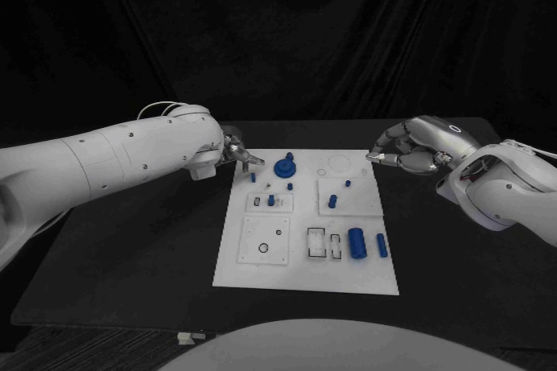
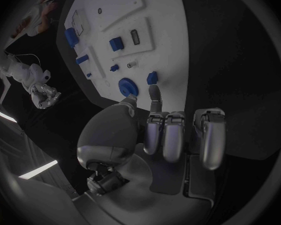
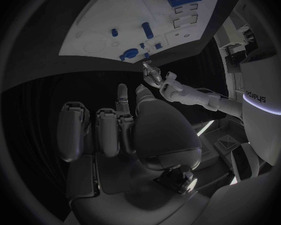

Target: Assemble the parts on the task board

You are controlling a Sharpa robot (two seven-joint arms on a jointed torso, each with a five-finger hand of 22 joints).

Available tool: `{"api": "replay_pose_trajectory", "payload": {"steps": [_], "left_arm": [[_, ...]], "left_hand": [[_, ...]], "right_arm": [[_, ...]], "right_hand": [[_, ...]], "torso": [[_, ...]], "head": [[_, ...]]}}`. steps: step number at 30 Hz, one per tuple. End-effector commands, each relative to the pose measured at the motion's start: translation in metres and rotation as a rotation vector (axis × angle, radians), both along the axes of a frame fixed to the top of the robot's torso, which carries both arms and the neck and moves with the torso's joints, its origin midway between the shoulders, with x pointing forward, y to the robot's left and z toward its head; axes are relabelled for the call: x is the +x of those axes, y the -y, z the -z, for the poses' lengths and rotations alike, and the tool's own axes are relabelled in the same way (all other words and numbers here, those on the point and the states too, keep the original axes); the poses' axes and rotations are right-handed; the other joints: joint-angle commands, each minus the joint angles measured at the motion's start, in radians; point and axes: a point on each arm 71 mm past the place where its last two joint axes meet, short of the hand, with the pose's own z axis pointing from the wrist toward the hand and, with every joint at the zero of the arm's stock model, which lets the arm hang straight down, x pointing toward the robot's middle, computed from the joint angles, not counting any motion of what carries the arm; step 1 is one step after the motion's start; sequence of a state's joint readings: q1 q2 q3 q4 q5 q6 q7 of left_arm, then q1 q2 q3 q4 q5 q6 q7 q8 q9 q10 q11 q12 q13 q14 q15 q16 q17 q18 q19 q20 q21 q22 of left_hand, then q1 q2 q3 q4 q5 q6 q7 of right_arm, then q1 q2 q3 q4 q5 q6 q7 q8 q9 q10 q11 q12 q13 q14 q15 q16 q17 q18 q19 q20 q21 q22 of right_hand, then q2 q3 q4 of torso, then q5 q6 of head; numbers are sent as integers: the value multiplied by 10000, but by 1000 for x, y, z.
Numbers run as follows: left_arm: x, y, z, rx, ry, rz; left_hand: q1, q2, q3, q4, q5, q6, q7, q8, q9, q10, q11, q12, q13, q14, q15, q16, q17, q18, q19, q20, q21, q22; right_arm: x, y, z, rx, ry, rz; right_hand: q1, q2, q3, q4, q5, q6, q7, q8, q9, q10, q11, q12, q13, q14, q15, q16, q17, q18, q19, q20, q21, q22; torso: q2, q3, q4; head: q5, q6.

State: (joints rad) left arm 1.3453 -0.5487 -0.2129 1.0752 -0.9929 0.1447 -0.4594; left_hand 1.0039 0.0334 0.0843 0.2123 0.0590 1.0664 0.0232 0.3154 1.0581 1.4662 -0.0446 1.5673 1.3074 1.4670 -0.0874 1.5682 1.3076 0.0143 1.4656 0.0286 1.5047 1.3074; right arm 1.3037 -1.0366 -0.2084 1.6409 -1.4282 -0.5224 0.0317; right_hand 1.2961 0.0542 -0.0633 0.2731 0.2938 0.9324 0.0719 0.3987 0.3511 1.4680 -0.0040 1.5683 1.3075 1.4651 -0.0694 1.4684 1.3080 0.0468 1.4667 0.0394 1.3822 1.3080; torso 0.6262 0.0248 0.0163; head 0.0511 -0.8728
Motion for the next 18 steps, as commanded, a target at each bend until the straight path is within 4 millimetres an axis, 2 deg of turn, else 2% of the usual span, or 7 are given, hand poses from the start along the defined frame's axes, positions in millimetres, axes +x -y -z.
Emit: {"api": "replay_pose_trajectory", "payload": {"steps": [1,18], "left_arm": [[-2,1,4,-15,-187,151],[-3,3,14,42,-414,152]], "left_hand": [[109,9,-54,-8,53,-71,-8,42,16,1045,32,35,2634,1038,19,26,2632,87,459,-14,-36,2145],[210,73,-43,-44,102,-105,-1,80,87,1045,44,35,2634,1038,36,26,2632,96,432,4,-68,2131]], "right_arm": [[0,1,1,-49,-98,134],[0,1,2,-64,-128,126]], "right_hand": [[69,-14,-24,23,69,-52,-1,-75,-16,1028,-7,25,2633,640,-13,-51,343,0,259,-4,-37,2004],[72,-12,-23,23,71,-51,0,-76,-17,1028,-7,25,2633,641,-13,-50,344,0,261,-3,-33,2006]], "torso": [[-1,3,2],[4,-5,-2]], "head": [[-8,2],[-3,2]]}}
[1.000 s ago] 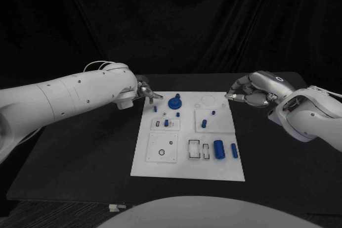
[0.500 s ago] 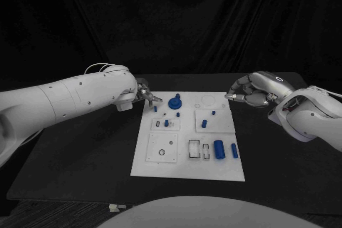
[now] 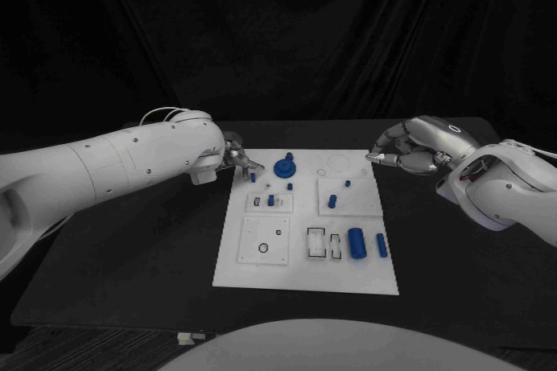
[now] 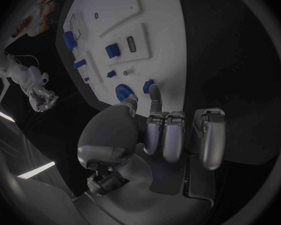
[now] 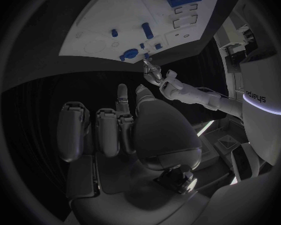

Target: Assemble the parts on the task board

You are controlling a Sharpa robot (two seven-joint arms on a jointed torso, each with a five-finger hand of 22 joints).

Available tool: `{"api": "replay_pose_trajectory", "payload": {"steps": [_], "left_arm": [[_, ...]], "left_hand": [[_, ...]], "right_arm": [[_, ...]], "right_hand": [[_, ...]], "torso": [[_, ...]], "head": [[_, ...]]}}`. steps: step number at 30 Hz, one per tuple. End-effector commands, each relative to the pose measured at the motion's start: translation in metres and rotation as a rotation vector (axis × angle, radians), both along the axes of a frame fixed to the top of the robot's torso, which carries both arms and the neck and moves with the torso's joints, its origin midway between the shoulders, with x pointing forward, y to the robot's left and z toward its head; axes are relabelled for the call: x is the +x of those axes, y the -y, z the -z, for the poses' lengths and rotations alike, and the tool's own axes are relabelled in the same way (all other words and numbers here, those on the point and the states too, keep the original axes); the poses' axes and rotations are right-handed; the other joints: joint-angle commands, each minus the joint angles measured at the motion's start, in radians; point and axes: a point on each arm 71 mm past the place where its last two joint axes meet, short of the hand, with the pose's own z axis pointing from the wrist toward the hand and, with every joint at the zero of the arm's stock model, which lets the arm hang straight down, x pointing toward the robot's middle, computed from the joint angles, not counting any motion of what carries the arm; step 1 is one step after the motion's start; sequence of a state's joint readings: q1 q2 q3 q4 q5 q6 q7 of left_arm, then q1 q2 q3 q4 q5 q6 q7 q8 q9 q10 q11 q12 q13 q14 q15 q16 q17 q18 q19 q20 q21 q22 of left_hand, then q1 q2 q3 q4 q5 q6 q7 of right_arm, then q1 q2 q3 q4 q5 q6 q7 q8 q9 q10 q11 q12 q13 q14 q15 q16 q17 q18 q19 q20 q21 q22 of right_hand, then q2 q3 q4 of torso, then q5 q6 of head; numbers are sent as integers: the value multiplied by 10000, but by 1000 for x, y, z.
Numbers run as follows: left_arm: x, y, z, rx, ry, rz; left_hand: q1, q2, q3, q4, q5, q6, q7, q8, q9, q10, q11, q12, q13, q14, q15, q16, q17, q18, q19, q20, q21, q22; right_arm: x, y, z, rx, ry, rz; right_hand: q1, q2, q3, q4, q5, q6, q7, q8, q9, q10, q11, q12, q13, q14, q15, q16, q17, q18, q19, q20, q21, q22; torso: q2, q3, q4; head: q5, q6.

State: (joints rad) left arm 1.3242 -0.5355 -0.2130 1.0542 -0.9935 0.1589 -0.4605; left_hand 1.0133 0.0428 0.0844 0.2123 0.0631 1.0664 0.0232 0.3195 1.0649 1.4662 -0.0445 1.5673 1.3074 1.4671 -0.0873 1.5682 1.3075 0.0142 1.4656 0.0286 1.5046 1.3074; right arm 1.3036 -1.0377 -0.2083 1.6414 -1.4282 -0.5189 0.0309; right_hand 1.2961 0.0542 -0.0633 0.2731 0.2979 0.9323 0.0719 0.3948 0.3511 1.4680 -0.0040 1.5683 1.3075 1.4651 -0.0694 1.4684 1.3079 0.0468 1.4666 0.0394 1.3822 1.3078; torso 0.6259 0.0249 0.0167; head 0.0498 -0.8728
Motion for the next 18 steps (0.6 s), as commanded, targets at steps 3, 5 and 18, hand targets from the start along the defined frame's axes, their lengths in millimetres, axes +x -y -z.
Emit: {"api": "replay_pose_trajectory", "payload": {"steps": [3,5,18], "left_arm": [[-1,1,4,-30,-165,126],[-1,1,5,-24,-185,116],[-2,2,8,39,-377,189]], "left_hand": [[124,-15,-44,-47,68,-114,1,40,26,1045,45,35,2634,1037,37,26,2633,99,426,5,-75,2127],[135,-3,-44,-49,80,-131,5,40,36,1045,49,35,2634,1037,40,26,2633,100,422,8,-79,2126],[245,63,-41,-92,252,-273,40,19,99,1045,81,35,2634,1037,70,26,2633,114,379,36,-129,2104]], "right_arm": [[0,1,1,-48,-101,125],[0,1,1,-50,-105,133],[0,1,2,-67,-139,149]], "right_hand": [[72,-12,-23,22,31,-51,0,-37,-17,1028,-7,25,2633,640,-13,-50,345,0,261,-3,-33,2008],[72,-12,-23,22,31,-51,0,-37,-17,1028,-7,25,2633,640,-13,-50,345,0,261,-3,-33,2008],[75,-11,-24,25,33,-51,1,-41,-18,1028,-6,25,2633,639,-13,-53,338,2,259,-3,-41,2006]], "torso": [[9,0,-3],[7,2,-4],[0,1,-2]], "head": [[-3,2],[-12,2],[-3,2]]}}
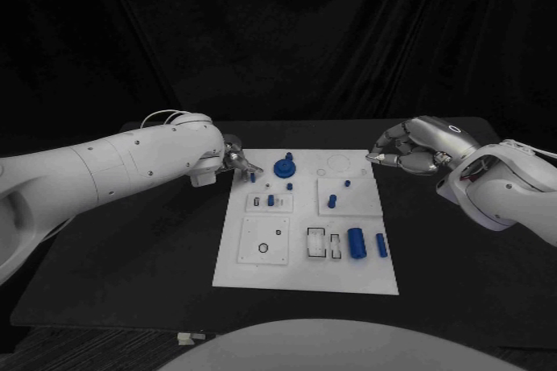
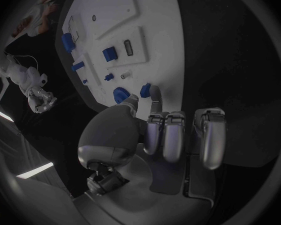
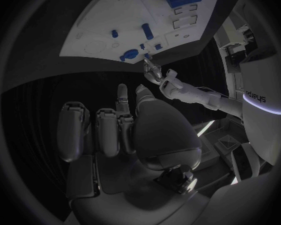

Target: Assemble the parts on the task board

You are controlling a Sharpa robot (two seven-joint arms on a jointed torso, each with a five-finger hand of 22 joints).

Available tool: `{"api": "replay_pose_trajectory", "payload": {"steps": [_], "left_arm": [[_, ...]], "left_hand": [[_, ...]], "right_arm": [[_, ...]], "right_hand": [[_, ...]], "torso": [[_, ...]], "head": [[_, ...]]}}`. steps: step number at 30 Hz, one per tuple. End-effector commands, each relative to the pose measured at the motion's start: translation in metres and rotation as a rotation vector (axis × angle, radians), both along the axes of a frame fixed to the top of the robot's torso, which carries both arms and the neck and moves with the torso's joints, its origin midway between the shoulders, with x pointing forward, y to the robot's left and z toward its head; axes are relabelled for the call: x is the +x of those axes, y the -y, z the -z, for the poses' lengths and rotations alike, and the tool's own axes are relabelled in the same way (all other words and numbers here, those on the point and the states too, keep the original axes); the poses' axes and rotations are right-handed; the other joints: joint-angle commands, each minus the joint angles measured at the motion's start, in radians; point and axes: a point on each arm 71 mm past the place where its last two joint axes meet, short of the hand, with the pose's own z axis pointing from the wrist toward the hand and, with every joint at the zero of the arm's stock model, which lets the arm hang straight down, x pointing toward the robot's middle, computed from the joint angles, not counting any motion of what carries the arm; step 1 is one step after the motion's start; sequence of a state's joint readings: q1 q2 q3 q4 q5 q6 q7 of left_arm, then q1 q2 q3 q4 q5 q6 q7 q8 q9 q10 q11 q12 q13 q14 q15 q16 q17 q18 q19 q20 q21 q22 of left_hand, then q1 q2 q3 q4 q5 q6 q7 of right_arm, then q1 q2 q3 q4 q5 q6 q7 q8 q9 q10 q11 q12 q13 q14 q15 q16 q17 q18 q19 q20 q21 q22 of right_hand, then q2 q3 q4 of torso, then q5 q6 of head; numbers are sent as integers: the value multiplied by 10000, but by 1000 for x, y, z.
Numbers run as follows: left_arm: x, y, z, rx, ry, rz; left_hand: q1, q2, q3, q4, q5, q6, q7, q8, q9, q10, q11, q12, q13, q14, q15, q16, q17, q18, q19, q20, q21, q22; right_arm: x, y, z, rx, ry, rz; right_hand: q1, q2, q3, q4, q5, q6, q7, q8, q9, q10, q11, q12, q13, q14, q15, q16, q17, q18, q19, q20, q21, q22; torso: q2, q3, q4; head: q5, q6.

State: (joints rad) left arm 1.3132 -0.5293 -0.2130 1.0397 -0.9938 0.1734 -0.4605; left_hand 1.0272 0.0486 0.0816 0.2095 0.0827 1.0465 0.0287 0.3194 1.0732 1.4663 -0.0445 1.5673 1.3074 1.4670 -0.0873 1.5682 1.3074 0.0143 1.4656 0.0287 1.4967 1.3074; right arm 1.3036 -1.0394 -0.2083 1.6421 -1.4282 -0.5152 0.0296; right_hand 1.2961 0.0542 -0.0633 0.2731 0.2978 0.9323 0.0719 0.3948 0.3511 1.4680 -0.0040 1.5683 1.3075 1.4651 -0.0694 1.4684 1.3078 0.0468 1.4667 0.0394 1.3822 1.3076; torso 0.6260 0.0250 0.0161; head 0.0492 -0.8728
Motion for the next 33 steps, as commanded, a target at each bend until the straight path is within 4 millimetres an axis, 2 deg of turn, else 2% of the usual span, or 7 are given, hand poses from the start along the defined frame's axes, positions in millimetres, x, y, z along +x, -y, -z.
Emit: {"api": "replay_pose_trajectory", "payload": {"steps": [1,10,14,21,28,31,33], "left_arm": [[-2,3,2,-29,-198,198],[-2,4,4,-27,-280,254],[-2,4,4,-41,-290,277],[-3,5,4,-68,-294,316],[-2,5,4,-102,-272,332],[-2,5,4,-140,-240,346],[-2,5,4,-163,-221,355]], "left_hand": [[138,16,-12,-81,117,-93,-10,21,33,1045,87,35,2634,1038,76,26,2634,117,369,42,-62,2100],[320,73,18,-197,571,-174,4,18,104,1045,105,35,2634,1038,99,26,2634,121,352,71,-84,2104],[431,96,61,-279,896,-208,-1,9,130,1045,103,35,2634,1038,103,26,2634,123,347,78,-92,2110],[688,111,239,-497,1675,-283,-18,-44,154,1045,94,35,2634,1038,97,26,2634,129,332,78,-120,2119],[849,142,436,-627,1846,-335,-29,-90,143,1045,84,35,2634,1038,93,26,2634,137,311,74,-149,2113],[880,119,572,-674,2073,-353,-23,-117,134,1045,89,35,2634,1038,94,26,2634,138,307,73,-157,2117],[898,75,746,-720,2408,-371,-20,-144,128,1045,91,35,2634,1038,96,26,2634,140,299,74,-170,2120]], "right_arm": [[0,1,1,-48,-105,138],[0,1,2,-55,-118,156],[0,1,2,-61,-125,161],[0,1,2,-73,-149,167],[0,2,3,-86,-177,190],[0,2,3,-94,-192,201],[0,2,4,-103,-207,208]], "right_hand": [[78,-10,-25,27,36,-51,2,-45,-19,1028,-6,25,2633,638,-13,-57,332,4,256,-3,-48,2005],[78,-10,-25,27,36,-51,2,-45,-19,1028,-6,25,2633,638,-13,-57,332,4,256,-3,-48,2005],[78,-10,-25,27,36,-51,2,-45,-19,1028,-6,25,2633,638,-13,-57,332,4,256,-3,-48,2005],[78,-10,-25,27,36,-51,2,-45,-19,1028,-6,25,2633,638,-13,-57,332,4,256,-3,-48,2005],[90,-5,-22,27,41,-50,2,-51,-21,1028,-6,25,2633,636,-13,-63,319,5,254,-2,-55,2003],[95,1,-18,26,44,-49,1,-52,-21,1028,-6,25,2633,634,-12,-67,310,7,250,-2,-65,2000],[106,11,-11,23,54,-47,-2,-53,-22,1028,-7,25,2633,636,-13,-64,318,8,250,-2,-66,2000]], "torso": [[-1,-2,2],[0,1,5],[0,1,-1],[-2,4,-1],[0,5,4],[-1,4,5],[2,3,3]], "head": [[2,2],[-15,2],[-11,2],[3,2],[-4,2],[-5,2],[-7,2]]}}
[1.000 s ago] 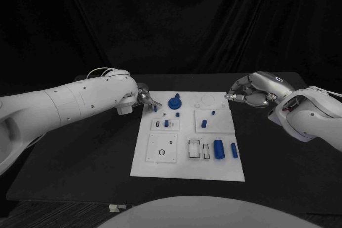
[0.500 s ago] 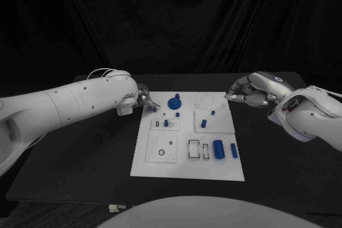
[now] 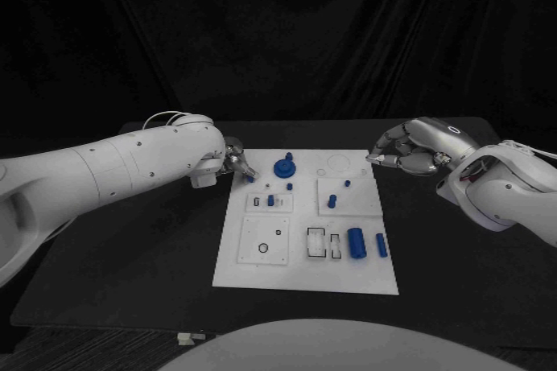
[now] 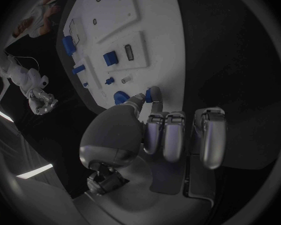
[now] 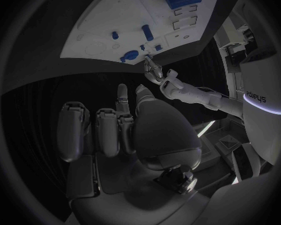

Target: Assemble the parts on the task board

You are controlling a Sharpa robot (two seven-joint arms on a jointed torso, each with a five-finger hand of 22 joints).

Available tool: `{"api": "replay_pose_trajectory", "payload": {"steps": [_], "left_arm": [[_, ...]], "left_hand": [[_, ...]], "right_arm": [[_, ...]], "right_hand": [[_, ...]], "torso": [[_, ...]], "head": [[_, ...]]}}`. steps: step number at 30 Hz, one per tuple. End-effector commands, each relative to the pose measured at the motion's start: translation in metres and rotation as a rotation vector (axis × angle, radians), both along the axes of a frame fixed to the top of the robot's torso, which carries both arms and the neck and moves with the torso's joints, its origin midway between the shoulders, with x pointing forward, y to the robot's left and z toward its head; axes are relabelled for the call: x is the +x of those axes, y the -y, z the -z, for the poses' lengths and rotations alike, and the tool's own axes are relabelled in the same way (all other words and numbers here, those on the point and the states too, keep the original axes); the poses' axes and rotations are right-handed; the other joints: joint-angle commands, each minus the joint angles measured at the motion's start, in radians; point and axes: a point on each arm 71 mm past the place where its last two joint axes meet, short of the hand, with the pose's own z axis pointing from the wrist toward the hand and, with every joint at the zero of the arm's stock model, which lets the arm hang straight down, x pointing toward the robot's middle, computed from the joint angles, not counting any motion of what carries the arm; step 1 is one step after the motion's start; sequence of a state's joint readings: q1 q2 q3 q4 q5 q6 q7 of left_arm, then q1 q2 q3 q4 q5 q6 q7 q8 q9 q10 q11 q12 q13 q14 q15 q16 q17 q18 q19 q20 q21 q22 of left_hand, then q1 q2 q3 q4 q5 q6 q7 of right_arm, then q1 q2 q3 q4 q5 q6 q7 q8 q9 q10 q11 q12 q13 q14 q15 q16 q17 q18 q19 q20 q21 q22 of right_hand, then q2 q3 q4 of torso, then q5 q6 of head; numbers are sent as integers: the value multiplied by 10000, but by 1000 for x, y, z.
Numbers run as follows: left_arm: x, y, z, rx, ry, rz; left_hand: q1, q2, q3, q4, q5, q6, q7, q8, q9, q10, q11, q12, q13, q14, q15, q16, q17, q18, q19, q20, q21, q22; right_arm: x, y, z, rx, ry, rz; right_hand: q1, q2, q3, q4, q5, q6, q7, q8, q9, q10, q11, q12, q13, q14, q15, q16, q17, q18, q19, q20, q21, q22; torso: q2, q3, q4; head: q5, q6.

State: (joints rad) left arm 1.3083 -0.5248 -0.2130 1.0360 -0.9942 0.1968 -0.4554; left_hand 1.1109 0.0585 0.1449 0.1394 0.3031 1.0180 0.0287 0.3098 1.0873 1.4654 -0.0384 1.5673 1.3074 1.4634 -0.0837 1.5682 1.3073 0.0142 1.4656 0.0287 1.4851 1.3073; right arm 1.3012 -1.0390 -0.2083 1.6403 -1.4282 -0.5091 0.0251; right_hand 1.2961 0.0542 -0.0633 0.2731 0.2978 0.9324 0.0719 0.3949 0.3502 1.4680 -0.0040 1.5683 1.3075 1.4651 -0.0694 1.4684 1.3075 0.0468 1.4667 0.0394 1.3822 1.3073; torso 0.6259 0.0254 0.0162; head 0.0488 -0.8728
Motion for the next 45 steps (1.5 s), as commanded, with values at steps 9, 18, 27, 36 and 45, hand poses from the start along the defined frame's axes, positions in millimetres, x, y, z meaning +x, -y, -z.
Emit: {"api": "replay_pose_trajectory", "payload": {"steps": [9,18,27,36,45], "left_arm": [[0,3,0,-252,30,228],[-1,-1,0,-348,122,207],[-4,-4,-4,-805,651,212],[-15,-14,-3,-716,356,214],[-32,-21,-4,-930,-567,58]], "left_hand": [[152,-284,1132,-298,1117,-143,-22,-101,8,1054,23,35,2634,1074,63,26,2635,146,289,68,-86,2144],[-95,-806,2872,-748,1464,-128,-4,-50,119,1054,35,35,2634,1074,53,26,2635,146,291,77,-117,2178],[-128,-1164,4005,-1466,1393,173,-20,11,88,1054,0,35,2634,1074,32,26,2635,149,290,50,-145,2203],[-250,-1260,4265,-1662,1252,422,-46,-29,-74,1054,-21,35,2634,1074,15,26,2635,142,316,35,-125,2225],[-348,-1280,4368,-1695,1136,461,-55,-75,-146,1054,-29,35,2634,1074,5,26,2635,147,308,26,-146,2222]], "right_arm": [[0,2,3,-102,-192,194],[1,2,3,-126,-235,213],[1,2,4,-151,-284,250],[0,5,4,-170,-316,330],[0,6,4,-190,-345,378]], "right_hand": [[159,37,16,4,127,-35,-8,-58,-13,1028,-13,25,2633,633,-17,-72,305,10,248,-3,-74,2001],[223,72,53,0,355,-33,-10,-85,-20,1028,-17,25,2633,633,-21,-77,295,12,245,-7,-86,1998],[238,77,61,-1,411,-30,-11,-90,-21,1028,-19,25,2633,630,-21,-84,279,15,241,-8,-99,1995],[238,77,61,-1,411,-30,-11,-90,-21,1028,-19,25,2633,630,-21,-84,279,15,241,-8,-99,1995],[243,80,65,1,439,-26,-11,-92,-22,1028,-18,25,2633,631,-22,-84,281,17,237,-8,-111,1991]], "torso": [[-4,1,-2],[-1,-1,1],[-6,-2,3],[-8,-3,2],[-14,-3,1]], "head": [[17,2],[28,2],[36,2],[-18,2],[10,2]]}}
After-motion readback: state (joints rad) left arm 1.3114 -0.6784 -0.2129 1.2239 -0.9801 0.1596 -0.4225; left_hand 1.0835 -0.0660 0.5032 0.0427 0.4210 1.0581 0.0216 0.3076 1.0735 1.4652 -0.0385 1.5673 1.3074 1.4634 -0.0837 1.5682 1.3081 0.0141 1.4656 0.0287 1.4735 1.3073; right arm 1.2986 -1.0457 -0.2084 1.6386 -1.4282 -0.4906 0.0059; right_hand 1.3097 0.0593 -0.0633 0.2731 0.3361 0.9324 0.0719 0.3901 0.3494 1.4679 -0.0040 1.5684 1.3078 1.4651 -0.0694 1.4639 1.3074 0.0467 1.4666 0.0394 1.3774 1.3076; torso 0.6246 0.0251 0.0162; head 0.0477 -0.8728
